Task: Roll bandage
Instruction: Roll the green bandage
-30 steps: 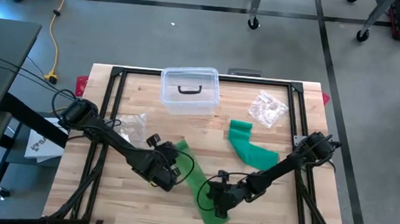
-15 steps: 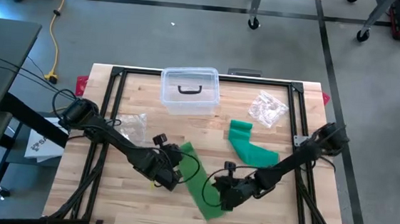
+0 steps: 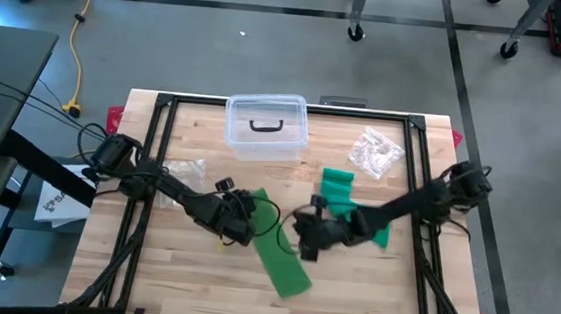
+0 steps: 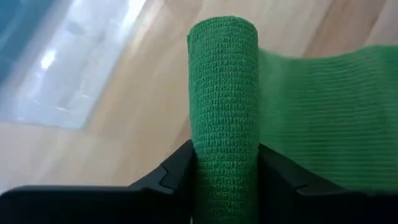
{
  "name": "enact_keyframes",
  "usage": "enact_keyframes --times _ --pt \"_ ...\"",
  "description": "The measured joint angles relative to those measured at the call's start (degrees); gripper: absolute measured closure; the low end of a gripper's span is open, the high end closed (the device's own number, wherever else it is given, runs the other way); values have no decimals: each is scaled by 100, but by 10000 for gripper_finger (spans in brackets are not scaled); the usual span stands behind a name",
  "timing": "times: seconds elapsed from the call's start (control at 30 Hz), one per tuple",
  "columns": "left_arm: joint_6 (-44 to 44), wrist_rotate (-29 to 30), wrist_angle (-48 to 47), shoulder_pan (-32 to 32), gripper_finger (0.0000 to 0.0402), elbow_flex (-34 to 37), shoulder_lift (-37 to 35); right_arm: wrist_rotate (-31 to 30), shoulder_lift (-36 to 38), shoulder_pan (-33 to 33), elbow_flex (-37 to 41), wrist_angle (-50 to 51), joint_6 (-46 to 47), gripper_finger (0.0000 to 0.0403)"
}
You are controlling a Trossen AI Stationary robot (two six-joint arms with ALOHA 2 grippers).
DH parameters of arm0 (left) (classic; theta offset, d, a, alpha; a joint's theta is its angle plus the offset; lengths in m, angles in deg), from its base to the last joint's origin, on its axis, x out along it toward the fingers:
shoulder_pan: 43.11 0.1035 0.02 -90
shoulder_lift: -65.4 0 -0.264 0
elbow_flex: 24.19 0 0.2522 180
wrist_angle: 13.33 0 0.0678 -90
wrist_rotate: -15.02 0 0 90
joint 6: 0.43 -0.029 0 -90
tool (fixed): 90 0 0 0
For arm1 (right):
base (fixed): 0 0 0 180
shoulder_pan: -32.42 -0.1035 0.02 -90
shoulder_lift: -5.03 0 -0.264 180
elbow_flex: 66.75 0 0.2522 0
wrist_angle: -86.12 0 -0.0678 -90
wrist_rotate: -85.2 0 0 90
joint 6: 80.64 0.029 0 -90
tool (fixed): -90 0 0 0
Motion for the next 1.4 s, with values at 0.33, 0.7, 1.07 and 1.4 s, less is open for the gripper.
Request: enact_keyframes --times 0.33,0.7,1.07,1.4 --pt "-861 -403 879 294 219 347 -10 937 0 1150 0 -575 -606 402" --pt "-428 -705 -230 427 181 290 -844 3104 -374 2018 0 -2038 -1000 316" --pt "656 -1430 1940 767 200 2222 -1953 3799 -1438 2494 -745 -2275 -1203 235" --pt "-202 -1763 3362 325 243 2541 -1916 4138 -1354 2452 -804 -1606 -1438 242"
